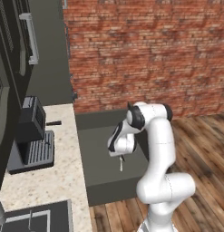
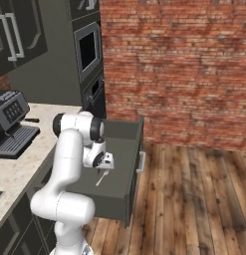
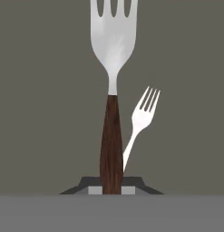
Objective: Organize the utensils by type. Pick up the wooden spoons from the counter and place them in the open cabinet. Then pick up the metallic utensils from the counter and place them in the open drawer.
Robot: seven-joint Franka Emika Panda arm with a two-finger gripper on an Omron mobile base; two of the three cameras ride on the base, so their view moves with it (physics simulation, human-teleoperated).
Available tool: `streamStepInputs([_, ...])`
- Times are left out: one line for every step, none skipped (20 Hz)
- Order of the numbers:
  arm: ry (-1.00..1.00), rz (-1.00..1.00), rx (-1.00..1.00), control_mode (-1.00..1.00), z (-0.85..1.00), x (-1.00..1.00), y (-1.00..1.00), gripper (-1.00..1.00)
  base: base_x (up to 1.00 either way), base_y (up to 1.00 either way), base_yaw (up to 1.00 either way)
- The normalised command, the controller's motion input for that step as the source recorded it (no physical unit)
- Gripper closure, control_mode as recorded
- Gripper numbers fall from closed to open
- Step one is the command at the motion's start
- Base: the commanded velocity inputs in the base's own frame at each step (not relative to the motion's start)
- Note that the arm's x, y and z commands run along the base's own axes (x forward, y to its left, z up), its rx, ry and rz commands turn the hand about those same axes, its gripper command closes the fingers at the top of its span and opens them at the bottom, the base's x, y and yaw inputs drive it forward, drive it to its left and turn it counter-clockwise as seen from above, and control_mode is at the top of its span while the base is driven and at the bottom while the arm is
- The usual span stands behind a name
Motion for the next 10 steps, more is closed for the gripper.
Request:
streamStepInputs([0.0,0.0,0.0,-1.0,-0.46,0.26,0.0,1.0,0.0,0.0,0.0])
streamStepInputs([0.0,0.0,0.0,-1.0,-0.46,0.26,0.0,1.0,0.0,0.0,0.0])
streamStepInputs([0.0,0.0,0.0,-1.0,-0.46,0.25,0.0,1.0,0.0,0.0,0.0])
streamStepInputs([0.0,0.0,0.0,-1.0,-0.46,0.25,0.0,1.0,0.0,0.0,0.0])
streamStepInputs([0.0,0.0,0.0,-1.0,-0.46,0.25,0.0,1.0,0.0,0.0,0.0])
streamStepInputs([0.0,0.0,0.0,-1.0,-0.46,0.25,0.0,1.0,0.0,0.0,0.0])
streamStepInputs([0.0,0.0,0.0,-1.0,-0.46,0.23,0.0,1.0,0.0,0.0,0.0])
streamStepInputs([0.0,0.0,0.0,-1.0,-0.44,0.21,0.0,1.0,0.0,0.0,0.0])
streamStepInputs([0.0,0.0,0.0,-1.0,-0.44,0.21,0.0,1.0,0.0,0.0,0.0])
streamStepInputs([0.0,0.0,0.0,-1.0,-0.44,0.21,0.0,1.0,0.0,0.0,0.0])
